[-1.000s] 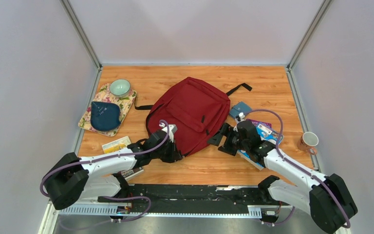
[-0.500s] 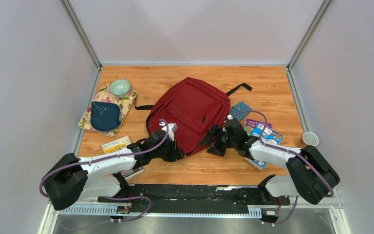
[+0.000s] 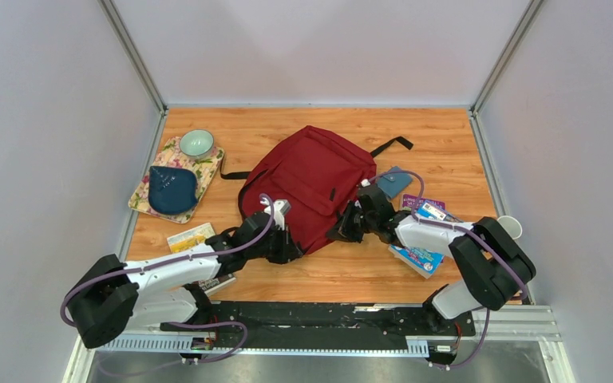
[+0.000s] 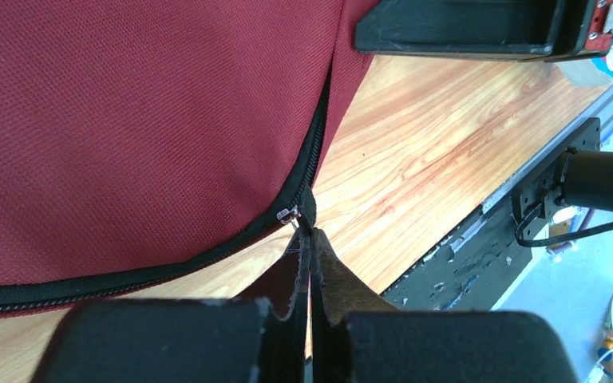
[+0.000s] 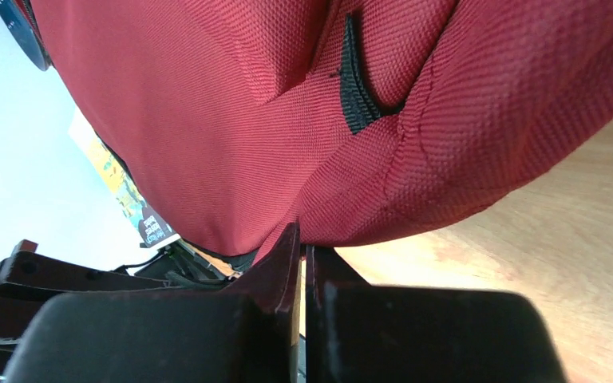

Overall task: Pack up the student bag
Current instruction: Unzip the student bag at the center of the board.

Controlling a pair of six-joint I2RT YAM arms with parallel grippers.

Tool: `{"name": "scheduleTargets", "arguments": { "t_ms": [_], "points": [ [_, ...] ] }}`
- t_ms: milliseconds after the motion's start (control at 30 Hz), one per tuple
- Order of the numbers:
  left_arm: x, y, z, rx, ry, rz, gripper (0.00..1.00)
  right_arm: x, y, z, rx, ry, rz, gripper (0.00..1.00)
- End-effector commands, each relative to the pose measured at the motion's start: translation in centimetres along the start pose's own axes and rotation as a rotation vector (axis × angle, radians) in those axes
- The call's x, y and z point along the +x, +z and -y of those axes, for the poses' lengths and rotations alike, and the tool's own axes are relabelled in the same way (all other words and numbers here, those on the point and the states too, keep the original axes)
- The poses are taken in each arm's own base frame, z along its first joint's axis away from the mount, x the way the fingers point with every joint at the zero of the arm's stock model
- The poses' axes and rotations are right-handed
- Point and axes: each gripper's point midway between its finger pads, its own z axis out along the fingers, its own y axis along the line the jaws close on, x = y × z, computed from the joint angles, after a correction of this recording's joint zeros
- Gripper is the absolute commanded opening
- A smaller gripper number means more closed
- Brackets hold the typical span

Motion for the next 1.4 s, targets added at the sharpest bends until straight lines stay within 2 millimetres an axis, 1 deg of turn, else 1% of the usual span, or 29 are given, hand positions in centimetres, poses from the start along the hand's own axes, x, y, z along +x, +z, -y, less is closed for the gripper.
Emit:
{"name": "scheduleTargets", "arguments": {
  "t_ms": [0, 100, 133, 167, 233, 267, 300, 367, 400, 467, 500, 533, 600, 667, 700, 867, 1000, 1033, 1133, 1300, 1367],
  "points": [
    [-0.5, -0.6, 0.0, -0.002, 0.012, 0.042, 0.0, -0.5, 0.0, -0.7, -0.025, -0.065, 0.018, 0.0],
    [-0.5, -0.6, -0.6, -0.025, -0.003, 0.055, 0.0, 0.1, 0.0, -0.4, -0.04, -0.058, 0.005, 0.0],
    [-0.6, -0.6, -0.6, -0.03, -0.004, 0.059, 0.02, 0.3, 0.0, -0.3, -0.043, -0.056, -0.001, 0.0],
    [-0.5, -0.5, -0.8, -0.037, -0.01, 0.058, 0.07, 0.5, 0.1, -0.1, -0.044, -0.055, -0.009, 0.0],
    [-0.6, -0.3, -1.1, -0.054, -0.016, 0.065, 0.11, 0.7, 0.1, -0.1, -0.047, -0.053, -0.012, 0.0],
    [-0.6, -0.2, -1.2, -0.059, -0.023, 0.066, 0.17, 1.0, 0.1, 0.1, -0.044, -0.055, -0.017, 0.0],
    [-0.6, -0.2, -1.4, -0.068, -0.026, 0.07, 0.2, 0.9, 0.1, 0.0, -0.049, -0.054, -0.015, 0.0],
    [-0.7, 0.0, -1.5, -0.072, -0.035, 0.075, 0.24, 1.2, 0.0, 0.0, -0.052, -0.057, -0.016, 0.0],
    [-0.8, 0.0, -1.5, -0.074, -0.04, 0.079, 0.27, 1.2, 0.0, 0.0, -0.051, -0.056, -0.015, 0.0],
    [-0.7, 0.1, -1.6, -0.076, -0.05, 0.084, 0.3, 1.2, 0.0, 0.0, -0.055, -0.058, -0.014, 0.0],
    [-0.7, 0.1, -1.8, -0.081, -0.053, 0.087, 0.34, 1.3, 0.0, 0.1, -0.054, -0.058, -0.015, 0.0],
    [-0.6, 0.1, -1.9, -0.086, -0.058, 0.086, 0.37, 1.3, 0.0, 0.1, -0.054, -0.059, -0.015, 0.0],
    [-0.6, 0.1, -2.0, -0.084, -0.07, 0.091, 0.38, 1.4, 0.1, 0.2, -0.053, -0.058, -0.018, 0.0],
    [-0.3, 0.1, -2.1, -0.085, -0.084, 0.089, 0.43, 1.4, 0.1, 0.1, -0.058, -0.058, -0.016, 0.0],
    [-0.7, 0.1, -2.3, -0.097, -0.088, 0.11, 0.43, 1.5, 0.1, 0.1, -0.059, -0.061, -0.018, 0.0],
    [-0.8, 0.2, -2.8, -0.119, -0.116, 0.129, 0.47, 1.4, 0.2, 0.0, -0.065, -0.061, -0.021, 0.0],
    [-1.1, 0.3, -2.5, -0.11, -0.131, 0.138, 0.49, 1.5, 0.1, 0.0, -0.065, -0.065, -0.02, 0.0],
    [-1.3, 0.3, -2.3, -0.102, -0.138, 0.144, 0.52, 1.5, 0.2, 0.0, -0.065, -0.067, -0.02, 0.0],
    [-1.4, 0.5, -2.0, -0.093, -0.153, 0.144, 0.54, 1.7, 0.3, 0.0, -0.063, -0.075, -0.022, 0.0],
    [-1.2, 0.9, -1.9, -0.103, -0.178, 0.119, 0.54, 1.9, 0.5, 0.2, -0.06, -0.071, -0.025, 0.0],
    [-0.9, 1.0, -2.1, -0.111, -0.192, 0.112, 0.5, 2.0, 0.5, 0.1, -0.063, -0.078, -0.029, 0.0]
  ]
}}
